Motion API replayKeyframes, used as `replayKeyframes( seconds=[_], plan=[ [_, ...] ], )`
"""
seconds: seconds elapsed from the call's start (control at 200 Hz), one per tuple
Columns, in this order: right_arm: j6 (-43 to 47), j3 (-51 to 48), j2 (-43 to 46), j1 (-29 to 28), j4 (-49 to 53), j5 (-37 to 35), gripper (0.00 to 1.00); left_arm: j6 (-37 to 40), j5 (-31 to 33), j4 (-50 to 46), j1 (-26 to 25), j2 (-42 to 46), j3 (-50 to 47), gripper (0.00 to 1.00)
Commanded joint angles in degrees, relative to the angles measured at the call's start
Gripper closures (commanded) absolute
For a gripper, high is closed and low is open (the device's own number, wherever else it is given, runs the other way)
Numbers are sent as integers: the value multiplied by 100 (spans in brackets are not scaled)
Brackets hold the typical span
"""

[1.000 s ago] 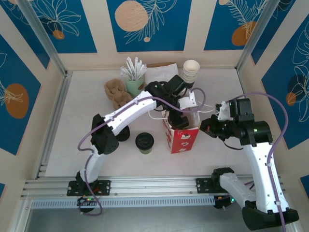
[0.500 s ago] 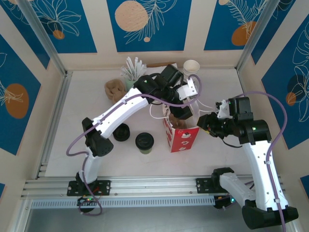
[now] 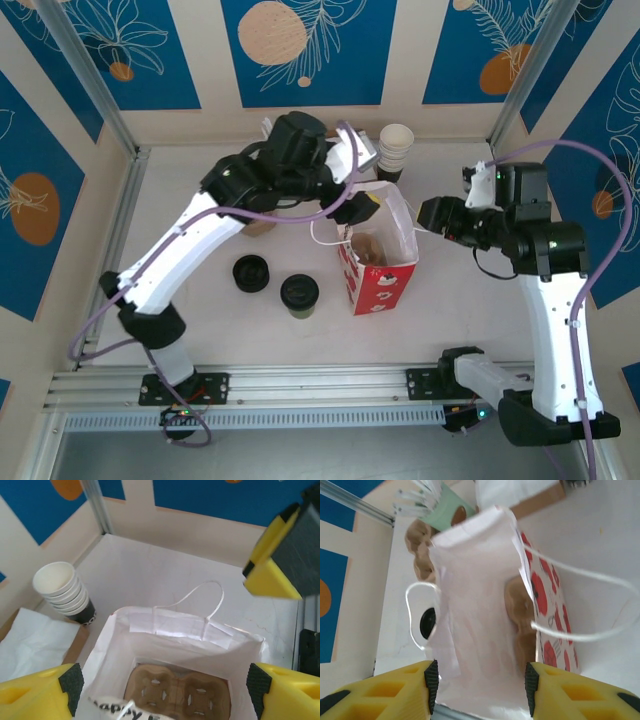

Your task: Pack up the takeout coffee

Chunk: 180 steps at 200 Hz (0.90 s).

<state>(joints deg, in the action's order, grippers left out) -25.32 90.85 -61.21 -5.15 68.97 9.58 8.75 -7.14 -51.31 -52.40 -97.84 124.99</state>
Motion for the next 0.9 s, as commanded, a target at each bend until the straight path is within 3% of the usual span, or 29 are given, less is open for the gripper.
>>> replayKeyframes(
  seconds=[0.0, 0.335, 0.525, 0.895],
  plan=[
    [468, 345, -552, 23, -216, 35, 48, -290, 497, 199, 82, 471, -565, 13],
    [1359, 539, -1933, -108, -338, -1, 42, -610, 949, 630, 330, 1980, -2564, 6],
    [1826, 603, -2347, -248, -303, 32, 36, -647, 1011, 543, 415, 2237, -2847, 6],
    [1920, 417, -3035, -376, -441, -36, 41, -528, 975, 622, 501, 2536, -3209, 4]
  ],
)
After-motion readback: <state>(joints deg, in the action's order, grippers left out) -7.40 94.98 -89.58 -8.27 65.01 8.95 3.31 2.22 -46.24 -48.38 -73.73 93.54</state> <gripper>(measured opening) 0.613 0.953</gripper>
